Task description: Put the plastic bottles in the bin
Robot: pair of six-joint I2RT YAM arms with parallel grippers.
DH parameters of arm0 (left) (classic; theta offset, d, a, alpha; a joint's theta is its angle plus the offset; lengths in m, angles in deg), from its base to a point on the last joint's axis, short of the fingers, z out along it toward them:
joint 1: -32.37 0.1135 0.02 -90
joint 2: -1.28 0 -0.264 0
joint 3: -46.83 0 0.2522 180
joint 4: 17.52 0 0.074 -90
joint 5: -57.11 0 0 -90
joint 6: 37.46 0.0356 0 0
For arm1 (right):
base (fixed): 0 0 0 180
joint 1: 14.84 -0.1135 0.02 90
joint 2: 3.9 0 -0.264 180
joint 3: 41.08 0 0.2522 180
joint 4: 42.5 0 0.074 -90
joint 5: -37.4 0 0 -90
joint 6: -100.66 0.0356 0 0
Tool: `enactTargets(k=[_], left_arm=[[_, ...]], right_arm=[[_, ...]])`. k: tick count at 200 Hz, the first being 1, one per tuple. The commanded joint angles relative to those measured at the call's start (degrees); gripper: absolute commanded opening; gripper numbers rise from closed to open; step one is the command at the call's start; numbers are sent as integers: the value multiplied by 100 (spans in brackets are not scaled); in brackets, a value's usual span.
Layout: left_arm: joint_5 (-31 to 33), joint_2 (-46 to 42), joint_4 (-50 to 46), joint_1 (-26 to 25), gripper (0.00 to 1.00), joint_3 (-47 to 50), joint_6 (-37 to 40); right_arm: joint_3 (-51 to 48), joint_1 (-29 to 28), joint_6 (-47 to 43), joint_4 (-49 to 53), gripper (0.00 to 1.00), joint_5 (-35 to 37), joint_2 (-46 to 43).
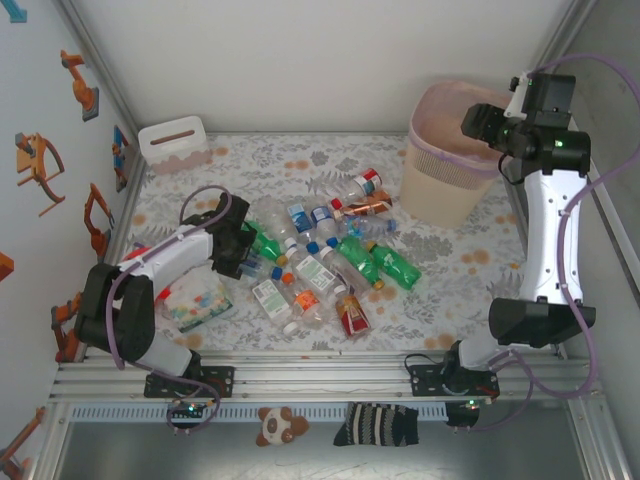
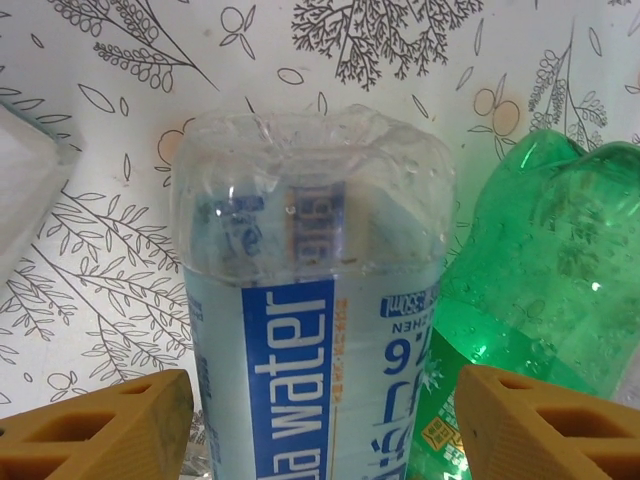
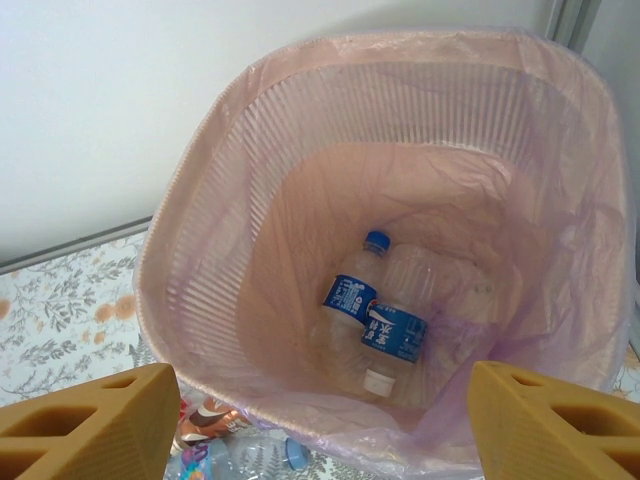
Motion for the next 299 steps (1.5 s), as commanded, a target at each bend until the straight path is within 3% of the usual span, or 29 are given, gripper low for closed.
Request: enactTargets(k=[1, 51, 137, 220, 248, 281, 299], left_arm=[[-73, 85, -58, 70, 69, 120, -203], [-262, 264, 79, 242, 70, 197, -159], [-170, 302, 50, 383, 52, 97, 7], [569, -979, -830, 384, 49, -351, 697], [742, -1762, -492, 386, 49, -374, 1664], [492, -2867, 782, 376, 44, -51, 3099], [27, -3391, 1595, 381, 39, 153, 3883]], right_arm=[[-80, 28, -39, -2, 74, 1, -164], [-140, 30, -48, -1, 74, 37, -214], [-216, 29, -81, 15, 74, 78, -373], [-259, 29, -52, 45, 73, -97, -665], [-469, 28, 7, -172, 73, -617, -822], [-1108, 34, 201, -973, 73, -2069, -1115], [-1551, 23, 374, -1557, 72, -2864, -1291]])
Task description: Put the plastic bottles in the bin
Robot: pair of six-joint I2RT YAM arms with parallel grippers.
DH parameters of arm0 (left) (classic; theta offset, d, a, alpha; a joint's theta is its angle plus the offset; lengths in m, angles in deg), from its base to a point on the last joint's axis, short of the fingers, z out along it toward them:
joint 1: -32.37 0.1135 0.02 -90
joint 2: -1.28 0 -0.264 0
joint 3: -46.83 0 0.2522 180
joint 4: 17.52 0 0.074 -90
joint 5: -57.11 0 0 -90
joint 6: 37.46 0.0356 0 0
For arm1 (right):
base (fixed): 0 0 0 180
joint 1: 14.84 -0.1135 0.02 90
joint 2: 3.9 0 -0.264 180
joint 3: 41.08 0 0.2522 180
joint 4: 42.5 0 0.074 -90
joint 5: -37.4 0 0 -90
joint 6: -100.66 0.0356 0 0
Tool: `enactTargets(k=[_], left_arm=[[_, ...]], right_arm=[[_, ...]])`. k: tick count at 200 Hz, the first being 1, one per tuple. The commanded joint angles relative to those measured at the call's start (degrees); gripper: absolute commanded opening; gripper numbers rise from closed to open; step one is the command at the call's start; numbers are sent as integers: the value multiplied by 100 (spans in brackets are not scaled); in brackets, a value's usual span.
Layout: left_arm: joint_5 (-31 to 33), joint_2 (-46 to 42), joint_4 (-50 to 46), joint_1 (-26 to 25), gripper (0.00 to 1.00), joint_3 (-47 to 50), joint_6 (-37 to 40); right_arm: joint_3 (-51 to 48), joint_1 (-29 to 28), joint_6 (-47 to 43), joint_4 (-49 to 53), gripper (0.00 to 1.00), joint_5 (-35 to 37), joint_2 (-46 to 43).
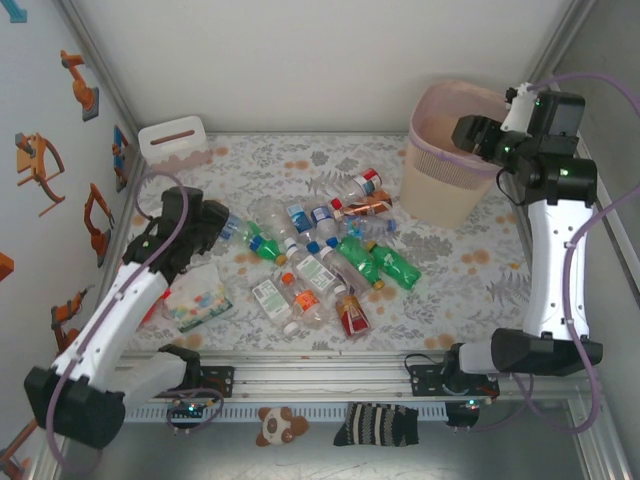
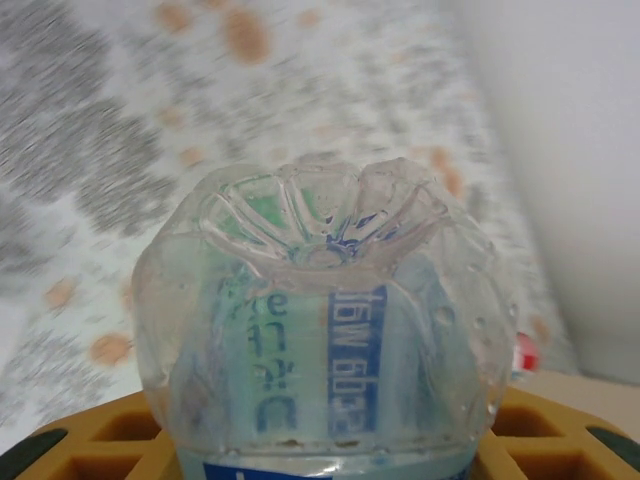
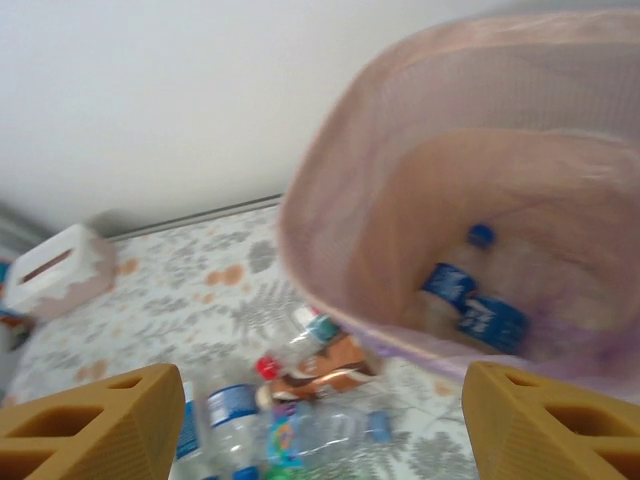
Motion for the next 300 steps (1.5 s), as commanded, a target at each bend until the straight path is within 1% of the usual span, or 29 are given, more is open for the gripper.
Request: enactTargets(k=[1, 18, 46, 50, 66, 85, 93, 110, 142, 164, 186, 221, 239, 259, 300], left_arm=[[-457, -552, 1188, 21, 38, 262, 1547], [-1130, -865, 1863, 21, 33, 313, 2221], [-2459, -960, 2775, 17, 30, 211, 2957], [-2618, -935, 2888, 18, 31, 176, 3015], [-3586, -804, 3401, 11, 31, 56, 3227], [-4500, -609, 4007, -25, 30, -117, 3257], [-4793, -530, 4239, -72, 30, -195, 3263], [-5204, -384, 4610, -237, 30, -365, 3340], [-5596, -173, 5041, -691, 29, -676, 3618], [-5901, -5, 5299, -876, 29, -857, 3575], [-6094, 132, 5434, -981, 28, -1006, 3507], [-6166, 233, 5469, -1104, 28, -1099, 3563], [-6183, 264, 5481, -1133, 29, -1109, 3570], [-6198, 299, 5502, -1161, 29, -1127, 3567], [-6210, 310, 5535, -1205, 29, -1153, 3573]], right_arm=[[-465, 25, 285, -972, 72, -1427, -264], [-838, -11, 415, -1470, 72, -2072, -412], [-1319, -286, 484, -2257, 72, -2768, -657], [-1375, -347, 492, -2366, 72, -2846, -683], [-1545, -620, 505, -2756, 72, -3111, -795], [-1575, -1006, 419, -2997, 72, -3389, -882], [-1578, -1195, 354, -3073, 72, -3473, -905], [-1583, -1664, 102, -3159, 72, -3491, -966], [-1662, -2394, -121, -3529, 75, -3494, -960], [-1578, -2780, -233, -3682, 76, -3638, -875], [-1415, -3178, -400, -3612, 78, -3752, -744], [-1132, -3803, -800, -3253, 80, -3633, -514], [-1043, -4005, -817, -3231, 80, -3424, -383], [-937, -4176, -815, -3219, 80, -3460, -210], [-902, -4371, -1040, -3031, 75, -3612, -50]])
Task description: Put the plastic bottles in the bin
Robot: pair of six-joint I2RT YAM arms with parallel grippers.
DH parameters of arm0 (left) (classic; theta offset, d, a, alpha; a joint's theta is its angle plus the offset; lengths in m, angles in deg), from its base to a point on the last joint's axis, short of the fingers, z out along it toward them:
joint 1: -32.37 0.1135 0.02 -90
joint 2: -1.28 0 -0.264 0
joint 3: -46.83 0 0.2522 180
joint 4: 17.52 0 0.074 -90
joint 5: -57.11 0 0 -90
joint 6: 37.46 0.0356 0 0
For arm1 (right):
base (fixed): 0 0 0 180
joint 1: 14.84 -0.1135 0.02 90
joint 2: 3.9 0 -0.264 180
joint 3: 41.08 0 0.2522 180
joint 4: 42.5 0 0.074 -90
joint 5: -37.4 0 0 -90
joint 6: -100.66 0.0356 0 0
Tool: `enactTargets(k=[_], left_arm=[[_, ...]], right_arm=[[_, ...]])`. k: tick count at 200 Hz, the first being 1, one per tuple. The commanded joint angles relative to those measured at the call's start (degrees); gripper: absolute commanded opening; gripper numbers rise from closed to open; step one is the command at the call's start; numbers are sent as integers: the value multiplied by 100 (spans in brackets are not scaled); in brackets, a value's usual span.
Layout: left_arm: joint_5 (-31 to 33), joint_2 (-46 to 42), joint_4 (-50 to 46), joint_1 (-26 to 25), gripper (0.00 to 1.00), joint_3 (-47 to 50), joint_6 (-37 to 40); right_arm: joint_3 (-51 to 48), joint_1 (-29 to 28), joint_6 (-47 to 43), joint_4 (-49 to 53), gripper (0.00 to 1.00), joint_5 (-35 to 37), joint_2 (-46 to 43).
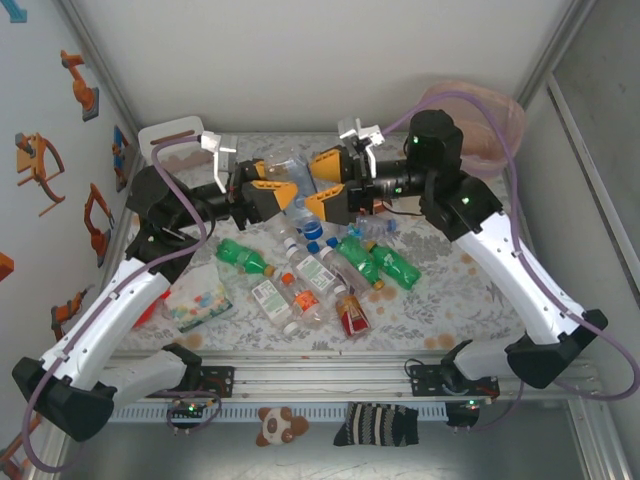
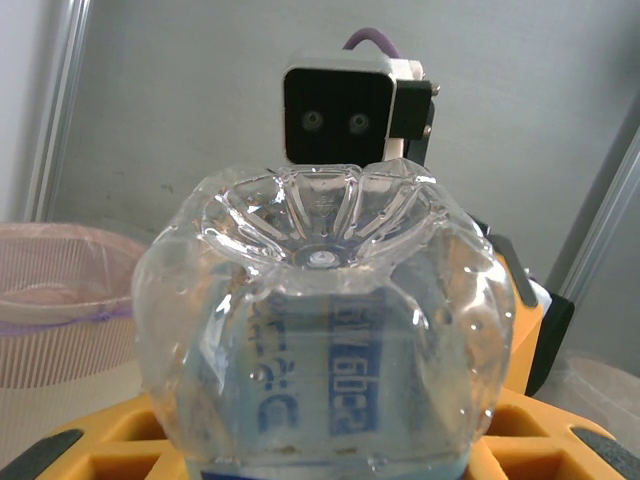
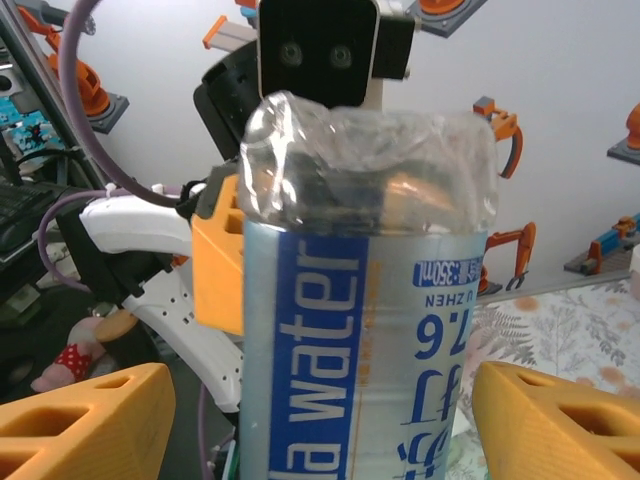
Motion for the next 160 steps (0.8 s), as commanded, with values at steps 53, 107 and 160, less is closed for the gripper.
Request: enactTargets(k=[53, 107, 160], left_arm=[[-116, -3, 338, -61, 30, -194, 132], [-108, 22, 367, -89, 32, -151, 139], [-27, -54, 222, -87, 39, -100, 274]], right_arm=[[141, -206, -330, 184, 65, -237, 150], [153, -235, -314, 170, 53, -235, 150], [202, -234, -297, 235, 44, -105, 146]])
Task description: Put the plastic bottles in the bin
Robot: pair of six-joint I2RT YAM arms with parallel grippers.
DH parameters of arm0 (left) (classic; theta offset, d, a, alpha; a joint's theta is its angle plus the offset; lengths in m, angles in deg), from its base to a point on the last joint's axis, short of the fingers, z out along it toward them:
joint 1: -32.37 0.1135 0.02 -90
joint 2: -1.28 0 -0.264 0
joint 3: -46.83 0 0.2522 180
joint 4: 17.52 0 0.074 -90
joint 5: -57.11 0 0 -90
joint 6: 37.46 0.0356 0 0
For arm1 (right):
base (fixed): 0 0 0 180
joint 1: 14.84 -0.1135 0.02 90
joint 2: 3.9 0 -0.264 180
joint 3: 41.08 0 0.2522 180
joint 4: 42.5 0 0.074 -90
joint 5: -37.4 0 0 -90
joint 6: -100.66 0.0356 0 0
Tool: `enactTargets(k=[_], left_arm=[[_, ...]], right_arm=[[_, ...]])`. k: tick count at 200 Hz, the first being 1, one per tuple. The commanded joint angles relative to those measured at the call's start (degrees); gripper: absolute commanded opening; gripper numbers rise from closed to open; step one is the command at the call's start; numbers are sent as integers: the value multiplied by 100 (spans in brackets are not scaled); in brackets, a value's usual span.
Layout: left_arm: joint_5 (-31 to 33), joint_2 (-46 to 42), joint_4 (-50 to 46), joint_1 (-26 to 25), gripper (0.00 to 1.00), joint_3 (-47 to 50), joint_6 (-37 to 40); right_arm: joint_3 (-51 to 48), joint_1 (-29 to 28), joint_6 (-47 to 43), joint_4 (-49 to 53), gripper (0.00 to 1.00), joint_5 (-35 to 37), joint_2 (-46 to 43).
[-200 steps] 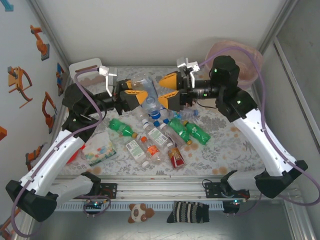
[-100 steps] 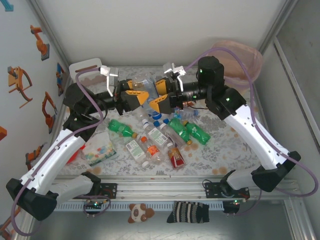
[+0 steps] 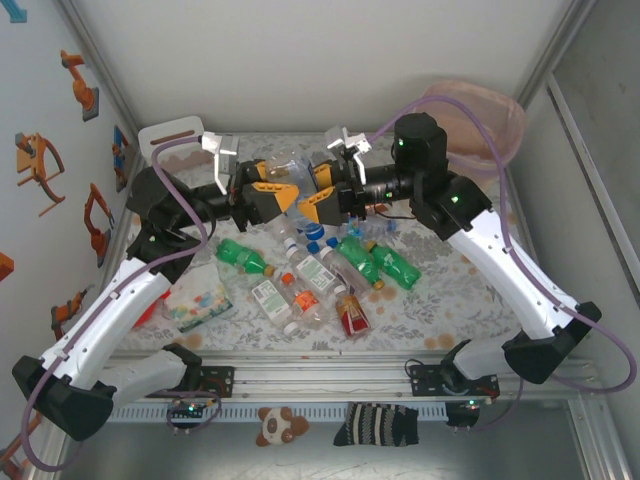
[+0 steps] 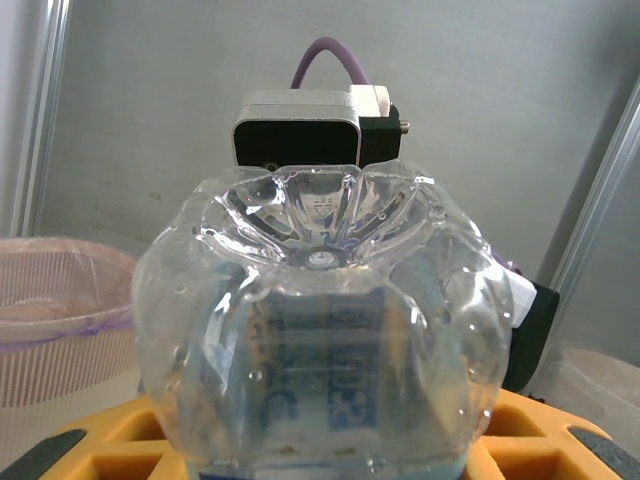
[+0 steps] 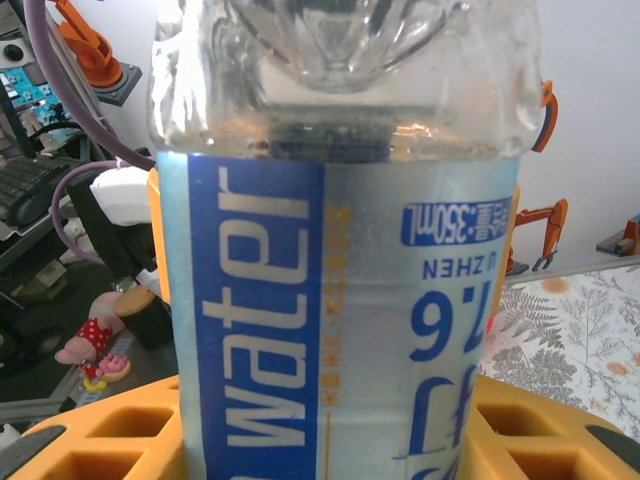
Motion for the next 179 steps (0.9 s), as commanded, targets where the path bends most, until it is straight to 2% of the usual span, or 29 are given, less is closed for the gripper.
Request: enactTargets(k=[1, 13, 28, 39, 67, 87, 105, 135, 179], left_arm=[[33, -82, 84, -18, 40, -87, 180], [140, -150, -37, -18, 48, -69, 276], [434, -298, -333, -14, 64, -32, 500], [754, -453, -570, -18, 69, 58, 721], [1732, -851, -1179, -19, 72, 332, 1211], [2144, -1040, -1472, -10, 73, 487, 1365], [2282, -1121, -1607, -10, 73, 586, 1410], [2498, -1133, -1836, -10, 73, 659, 1432], [2641, -1014, -1994, -10, 73, 716, 1415]], right_arm=[[207, -55, -61, -6, 44, -5, 6], [224, -60, -69, 45, 44, 76, 6], [268, -44, -79, 132, 44, 265, -10], [320, -7, -81, 210, 43, 396, -19], [520, 244, -58, 575, 43, 934, 10], [646, 518, -6, 852, 43, 1412, 36], [778, 832, 106, 1076, 43, 1920, 60], [1143, 1384, 172, 1680, 40, 3298, 195], [1752, 2280, 249, 2338, 37, 4544, 532]])
